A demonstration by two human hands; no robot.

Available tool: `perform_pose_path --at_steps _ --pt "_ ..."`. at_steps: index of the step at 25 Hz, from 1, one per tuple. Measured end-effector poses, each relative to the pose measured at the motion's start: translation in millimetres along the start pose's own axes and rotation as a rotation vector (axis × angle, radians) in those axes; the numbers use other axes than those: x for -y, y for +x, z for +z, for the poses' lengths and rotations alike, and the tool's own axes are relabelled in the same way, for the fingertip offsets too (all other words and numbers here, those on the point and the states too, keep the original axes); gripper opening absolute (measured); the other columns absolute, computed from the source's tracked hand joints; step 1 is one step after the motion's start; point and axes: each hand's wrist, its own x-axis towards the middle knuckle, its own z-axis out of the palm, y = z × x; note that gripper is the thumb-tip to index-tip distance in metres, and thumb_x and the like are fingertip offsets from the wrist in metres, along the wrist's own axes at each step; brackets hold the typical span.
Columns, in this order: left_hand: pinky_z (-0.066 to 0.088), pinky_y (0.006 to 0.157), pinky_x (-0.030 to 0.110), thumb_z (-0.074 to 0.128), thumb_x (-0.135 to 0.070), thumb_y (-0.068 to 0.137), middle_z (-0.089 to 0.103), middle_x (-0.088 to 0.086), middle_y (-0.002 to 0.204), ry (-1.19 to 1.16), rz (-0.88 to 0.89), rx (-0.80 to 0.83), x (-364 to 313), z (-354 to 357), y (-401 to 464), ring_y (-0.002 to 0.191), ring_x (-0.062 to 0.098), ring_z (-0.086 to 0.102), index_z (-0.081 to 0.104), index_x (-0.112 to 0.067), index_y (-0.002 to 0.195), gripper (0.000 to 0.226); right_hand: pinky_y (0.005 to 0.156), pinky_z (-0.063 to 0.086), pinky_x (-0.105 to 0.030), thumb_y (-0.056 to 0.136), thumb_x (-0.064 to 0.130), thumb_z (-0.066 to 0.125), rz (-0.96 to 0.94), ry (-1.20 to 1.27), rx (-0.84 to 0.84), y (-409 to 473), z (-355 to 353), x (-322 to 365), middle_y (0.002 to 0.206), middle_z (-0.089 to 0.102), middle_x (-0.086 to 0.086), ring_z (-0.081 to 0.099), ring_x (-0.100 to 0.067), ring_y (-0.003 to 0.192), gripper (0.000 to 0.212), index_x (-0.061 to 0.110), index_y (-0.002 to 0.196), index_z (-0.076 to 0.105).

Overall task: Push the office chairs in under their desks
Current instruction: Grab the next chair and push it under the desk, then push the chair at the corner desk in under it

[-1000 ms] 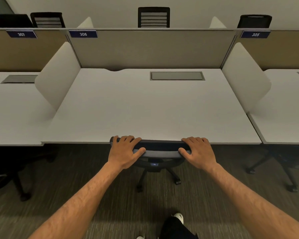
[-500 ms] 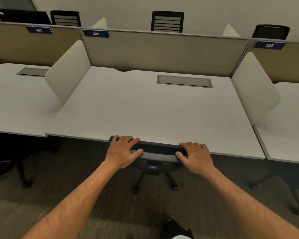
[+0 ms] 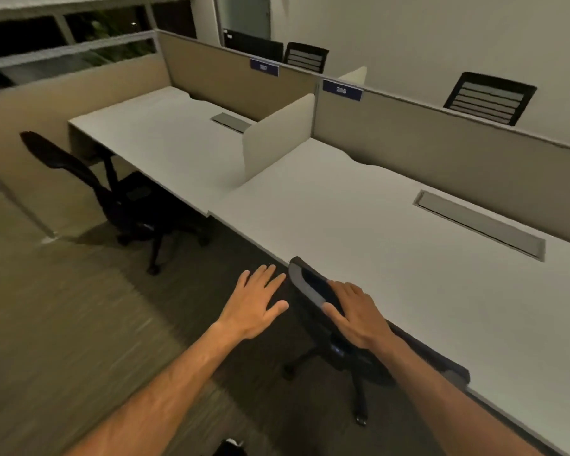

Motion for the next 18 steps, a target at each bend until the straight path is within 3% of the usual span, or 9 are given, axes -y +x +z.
perform_pose_path --at_steps 6,9,14,18 --pt "0.001 0.124 0.048 0.037 -0.062 0.102 0.021 0.000 0.168 -0.106 -0.406 -0.209 113 -52 -101 0.156 0.018 0.010 0.026 -0.027 0.160 0.069 0.119 0.015 -0.039 0.098 0.077 0.022 -0.374 0.070 0.024 96 27 142 0.166 0.027 0.007 0.017 -0.017 0.154 0.068 0.042 0.157 0.018" --pt "0.006 0.124 0.049 0.029 -0.069 0.098 0.024 0.000 0.167 -0.130 -0.564 -0.281 173 -76 -152 0.155 0.019 0.014 0.027 -0.027 0.160 0.075 0.118 0.011 -0.034 0.099 0.076 0.024 -0.538 0.121 0.069 135 55 237 0.166 0.025 0.009 0.011 -0.013 0.154 0.069 0.042 0.158 0.016" --pt "0.008 0.124 0.047 0.019 -0.076 0.095 0.026 -0.001 0.167 -0.138 -0.696 -0.342 283 -100 -236 0.154 0.019 0.017 0.025 -0.029 0.160 0.080 0.123 0.014 -0.044 0.097 0.077 0.022 -0.689 0.169 0.206 173 120 387 0.168 0.020 0.007 0.004 -0.012 0.155 0.073 0.041 0.160 0.013" --pt "0.013 0.123 0.047 0.018 -0.077 0.094 0.032 0.002 0.164 -0.093 -0.767 -0.424 374 -130 -270 0.152 0.021 0.025 0.030 -0.027 0.158 0.082 0.125 0.017 -0.046 0.102 0.066 0.030 -0.772 0.153 0.189 214 152 487 0.168 0.022 0.005 0.006 -0.014 0.155 0.068 0.036 0.161 0.014"
